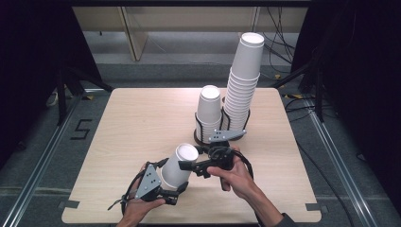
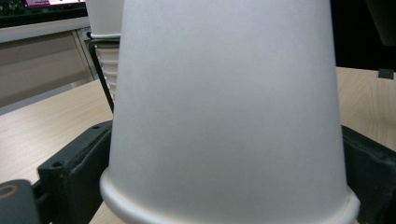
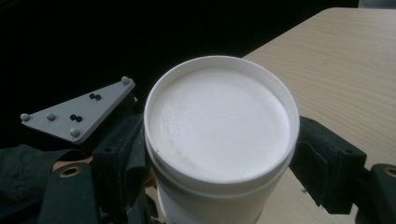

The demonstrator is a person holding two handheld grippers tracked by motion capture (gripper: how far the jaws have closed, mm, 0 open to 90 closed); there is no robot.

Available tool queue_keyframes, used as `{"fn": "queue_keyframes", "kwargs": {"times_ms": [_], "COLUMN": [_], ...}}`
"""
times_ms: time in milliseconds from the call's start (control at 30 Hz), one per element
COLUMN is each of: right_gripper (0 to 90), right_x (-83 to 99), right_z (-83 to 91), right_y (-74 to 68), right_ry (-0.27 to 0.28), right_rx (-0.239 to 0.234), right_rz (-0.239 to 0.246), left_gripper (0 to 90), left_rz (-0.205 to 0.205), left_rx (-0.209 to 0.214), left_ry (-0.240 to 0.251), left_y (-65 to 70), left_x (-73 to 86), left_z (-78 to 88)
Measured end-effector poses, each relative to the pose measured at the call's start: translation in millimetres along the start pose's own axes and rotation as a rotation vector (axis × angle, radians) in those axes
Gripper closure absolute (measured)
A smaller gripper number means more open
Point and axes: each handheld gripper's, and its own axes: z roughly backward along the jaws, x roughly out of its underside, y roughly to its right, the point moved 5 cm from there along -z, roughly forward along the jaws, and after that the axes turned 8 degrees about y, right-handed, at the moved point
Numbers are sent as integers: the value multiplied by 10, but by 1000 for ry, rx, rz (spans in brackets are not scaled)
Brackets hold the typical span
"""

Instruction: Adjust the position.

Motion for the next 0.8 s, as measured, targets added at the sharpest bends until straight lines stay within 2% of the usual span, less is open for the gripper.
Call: {"fn": "queue_keyframes", "kwargs": {"times_ms": [33, 67, 133, 200, 233, 267, 333, 367, 500, 567, 600, 667, 700, 733, 800], "right_gripper": [251, 251, 250, 249, 247, 246, 243, 242, 208, 183, 180, 180, 174, 172, 172], "right_x": [-1, 3, 10, 23, 50, 54, 59, 65, 71, 64, 58, 37, 12, 1, -12], "right_z": [12, 16, 19, 14, 30, 9, 4, 15, 6, 17, 26, 60, 98, 108, 132], "right_y": [23, 16, 48, 70, 68, 89, 88, 76, 70, 73, 63, 39, 27, 30, 22], "right_ry": [0, -10, -15, -22, -44, -34, -41, -55, -74, -79, -77, -77, -80, -81, -87], "right_rx": [18, 18, 17, 20, 27, 9, 11, 34, 23, 38, 35, 44, 64, 65, 70], "right_rz": [6, -8, -8, -2, -34, -5, -2, -11, 27, 52, 49, 60, 86, 96, 102], "left_gripper": [54, 63, 76, 85, 88, 90, 94, 94, 97, 97, 98, 100, 101, 100, 100], "left_rz": [-2, -10, -48, -59, -69, -68, -58, -59, -71, -85, -92, -93, -95, -95, -103], "left_rx": [8, 5, -3, 1, 6, 8, 10, 11, 30, 45, 49, 54, 66, 66, 82], "left_ry": [11, 5, -45, -54, -68, -70, -75, -77, -62, -69, -76, -78, -93, -93, -112], "left_y": [-11, -20, -39, -43, -51, -52, -55, -55, -60, -64, -68, -76, -89, -89, -94], "left_x": [-5, -4, 3, 10, 19, 20, 22, 20, 3, -12, -14, -14, -14, -14, -9], "left_z": [-10, -5, 24, 31, 36, 38, 48, 53, 71, 100, 113, 126, 149, 149, 161]}}
